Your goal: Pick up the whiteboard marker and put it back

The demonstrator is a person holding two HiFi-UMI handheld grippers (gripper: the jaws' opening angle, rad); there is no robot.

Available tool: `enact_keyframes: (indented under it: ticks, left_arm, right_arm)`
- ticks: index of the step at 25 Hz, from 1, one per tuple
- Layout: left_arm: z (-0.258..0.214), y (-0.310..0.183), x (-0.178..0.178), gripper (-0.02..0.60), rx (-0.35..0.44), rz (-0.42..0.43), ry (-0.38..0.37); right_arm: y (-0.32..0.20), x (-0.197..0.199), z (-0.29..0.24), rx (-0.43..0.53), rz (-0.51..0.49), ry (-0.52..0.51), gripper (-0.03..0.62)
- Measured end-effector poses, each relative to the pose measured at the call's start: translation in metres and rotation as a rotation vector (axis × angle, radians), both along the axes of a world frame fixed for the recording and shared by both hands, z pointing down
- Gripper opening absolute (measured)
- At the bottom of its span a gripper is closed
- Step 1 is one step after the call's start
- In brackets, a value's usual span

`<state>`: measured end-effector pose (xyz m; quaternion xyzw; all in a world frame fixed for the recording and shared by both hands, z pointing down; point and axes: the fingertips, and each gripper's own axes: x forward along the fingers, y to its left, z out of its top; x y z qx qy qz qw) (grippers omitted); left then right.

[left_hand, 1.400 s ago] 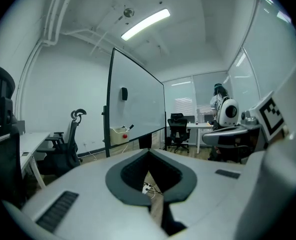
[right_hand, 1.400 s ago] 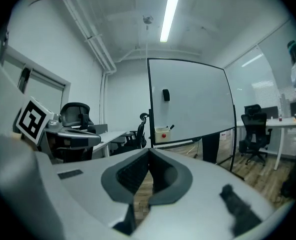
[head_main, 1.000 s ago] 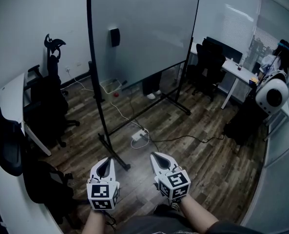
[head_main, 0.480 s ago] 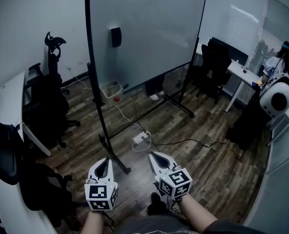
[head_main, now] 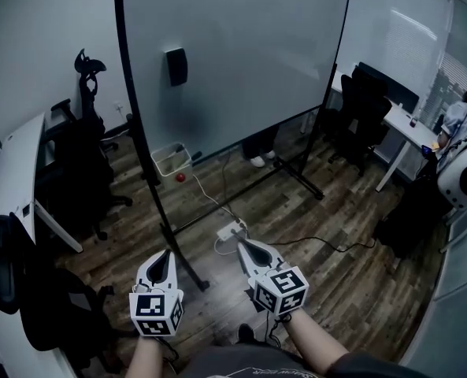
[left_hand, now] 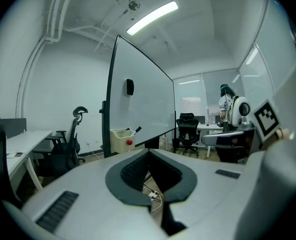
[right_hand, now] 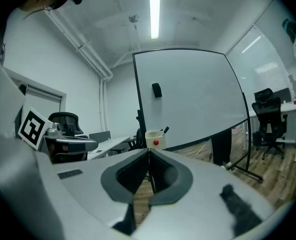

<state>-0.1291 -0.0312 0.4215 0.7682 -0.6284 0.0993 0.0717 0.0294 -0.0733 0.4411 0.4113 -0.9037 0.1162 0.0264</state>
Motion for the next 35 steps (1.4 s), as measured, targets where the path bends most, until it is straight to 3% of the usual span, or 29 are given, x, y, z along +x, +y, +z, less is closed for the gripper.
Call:
enact_keyframes:
  ticks: [13,20,35]
  left_arm:
    - [0.007,-0.069,0.043,0.012,-0.010,-0.049,-0.033]
    - [0.005,-0.088,0.025,0.012,-0.013,-0.085,-0.027]
    - [0.015,-0.188,-0.035,0.012,-0.017,-0.033,-0.021]
  right_arm:
    - [-0.077,0.038,0.017,-0.026,-0.069,-0.021,0.023]
    - [-0.101,0.014,0.011,-0.036,-0.093,-0.031,0.023]
    - [-0.197,-0.061,0.014,-0.048,-0.082,-0.010,0.023]
